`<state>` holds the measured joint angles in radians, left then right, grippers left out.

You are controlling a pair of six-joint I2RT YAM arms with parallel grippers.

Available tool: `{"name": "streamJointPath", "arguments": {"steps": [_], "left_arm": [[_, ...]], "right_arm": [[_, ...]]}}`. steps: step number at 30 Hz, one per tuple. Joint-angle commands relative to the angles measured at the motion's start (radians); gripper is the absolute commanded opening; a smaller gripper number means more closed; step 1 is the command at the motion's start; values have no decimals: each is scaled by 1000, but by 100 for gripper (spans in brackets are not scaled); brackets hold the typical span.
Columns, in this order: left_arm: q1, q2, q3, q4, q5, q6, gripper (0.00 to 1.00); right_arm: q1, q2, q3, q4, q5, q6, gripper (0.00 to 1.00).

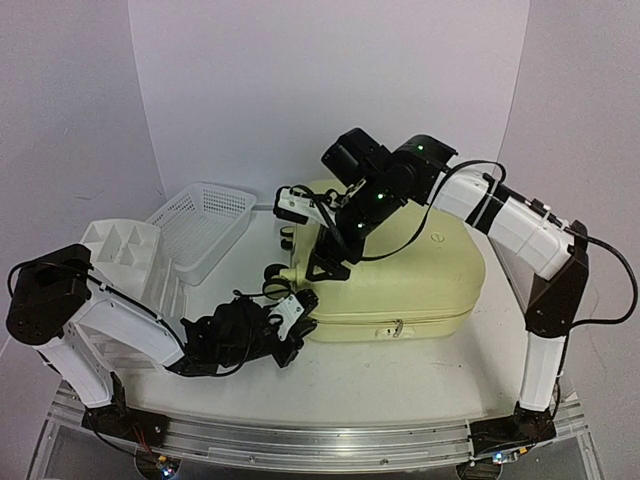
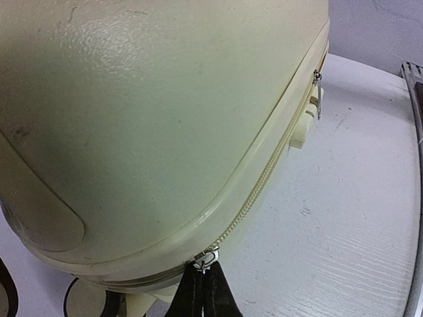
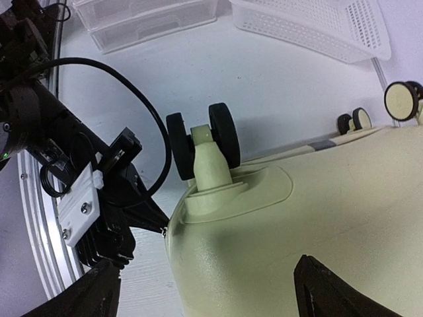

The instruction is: Open, take out, and arrange the luggage

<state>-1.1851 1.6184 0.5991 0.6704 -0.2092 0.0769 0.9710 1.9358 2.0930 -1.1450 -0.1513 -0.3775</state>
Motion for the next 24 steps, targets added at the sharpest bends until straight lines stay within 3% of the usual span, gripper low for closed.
{"name": "streamJointPath", "arguments": {"steps": [1, 12, 24], "left_arm": [[-11, 13, 42, 204, 62, 23, 0], [-21, 75, 95, 203, 97, 36, 0], [-24, 142, 149, 200, 121, 18, 0]], "right_arm": [[-3, 84, 160, -22, -5, -118, 91], [-2, 308, 441, -156, -110, -165, 86], [32, 356, 458, -261, -22, -261, 88]]}}
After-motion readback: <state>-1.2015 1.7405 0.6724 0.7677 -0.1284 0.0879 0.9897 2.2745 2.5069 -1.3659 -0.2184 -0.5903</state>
